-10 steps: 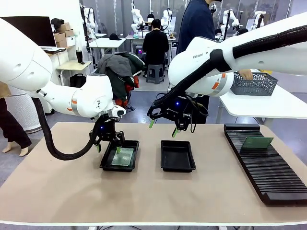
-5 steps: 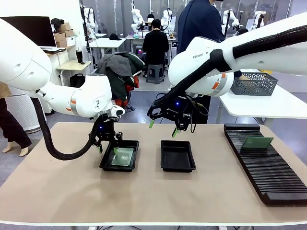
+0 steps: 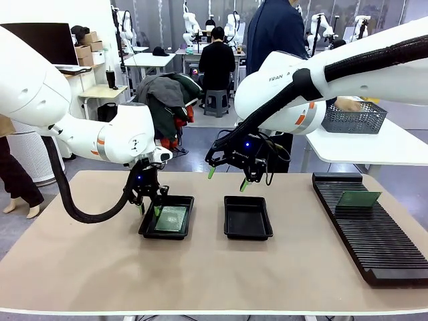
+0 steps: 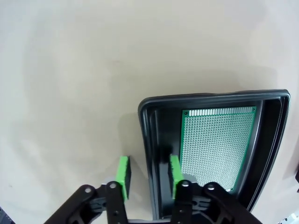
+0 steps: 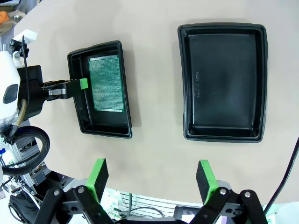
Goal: Inspect and transfer BCBs to ESD trays.
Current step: Pick up the ESD tray and place it on the left side of the table.
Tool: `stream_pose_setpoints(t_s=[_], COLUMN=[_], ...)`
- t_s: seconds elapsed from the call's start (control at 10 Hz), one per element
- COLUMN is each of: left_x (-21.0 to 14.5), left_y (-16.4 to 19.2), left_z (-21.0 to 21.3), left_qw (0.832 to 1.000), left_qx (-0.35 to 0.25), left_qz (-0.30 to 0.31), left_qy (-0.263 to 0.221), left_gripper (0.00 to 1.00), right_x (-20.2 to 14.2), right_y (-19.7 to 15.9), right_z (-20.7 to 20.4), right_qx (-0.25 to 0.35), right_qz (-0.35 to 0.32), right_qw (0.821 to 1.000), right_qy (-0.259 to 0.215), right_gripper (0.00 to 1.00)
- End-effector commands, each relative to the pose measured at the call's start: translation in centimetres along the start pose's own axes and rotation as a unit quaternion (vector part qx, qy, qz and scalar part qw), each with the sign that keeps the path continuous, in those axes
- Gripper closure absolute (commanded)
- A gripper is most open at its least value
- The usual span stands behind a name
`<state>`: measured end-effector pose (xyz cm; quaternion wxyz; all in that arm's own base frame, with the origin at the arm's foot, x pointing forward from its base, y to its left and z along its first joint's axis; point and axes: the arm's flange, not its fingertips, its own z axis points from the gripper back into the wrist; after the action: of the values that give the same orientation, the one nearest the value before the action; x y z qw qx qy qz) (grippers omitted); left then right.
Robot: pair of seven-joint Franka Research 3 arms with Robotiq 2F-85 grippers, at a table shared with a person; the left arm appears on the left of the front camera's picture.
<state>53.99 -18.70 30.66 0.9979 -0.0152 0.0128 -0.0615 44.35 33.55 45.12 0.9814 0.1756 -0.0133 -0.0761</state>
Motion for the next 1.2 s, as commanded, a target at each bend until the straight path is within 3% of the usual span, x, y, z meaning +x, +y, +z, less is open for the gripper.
stream_pose_setpoints(t_s=[0.0, 0.6, 1.1], left_x=[-0.4, -1.4, -1.5], left_y=[0.0, -0.1, 0.0], left_z=[0.0, -0.1, -0.1], left_qw=[1.000, 0.999, 0.999], left_qx=[0.011, 0.012, 0.005], left_qz=[0.009, 0.032, 0.048], left_qy=[-0.008, -0.007, 0.002], left_gripper=[0.67, 0.99, 1.00], right_x=[0.2, 0.2, 0.2], right_y=[0.2, 0.2, 0.2], right_z=[0.0, 0.0, 0.0], right_qx=[-0.007, -0.007, -0.007], right_qz=[-0.002, -0.002, -0.002], right_qw=[1.000, 1.000, 1.000], right_qy=[-0.002, -0.002, -0.002], right_gripper=[0.00, 0.00, 0.00])
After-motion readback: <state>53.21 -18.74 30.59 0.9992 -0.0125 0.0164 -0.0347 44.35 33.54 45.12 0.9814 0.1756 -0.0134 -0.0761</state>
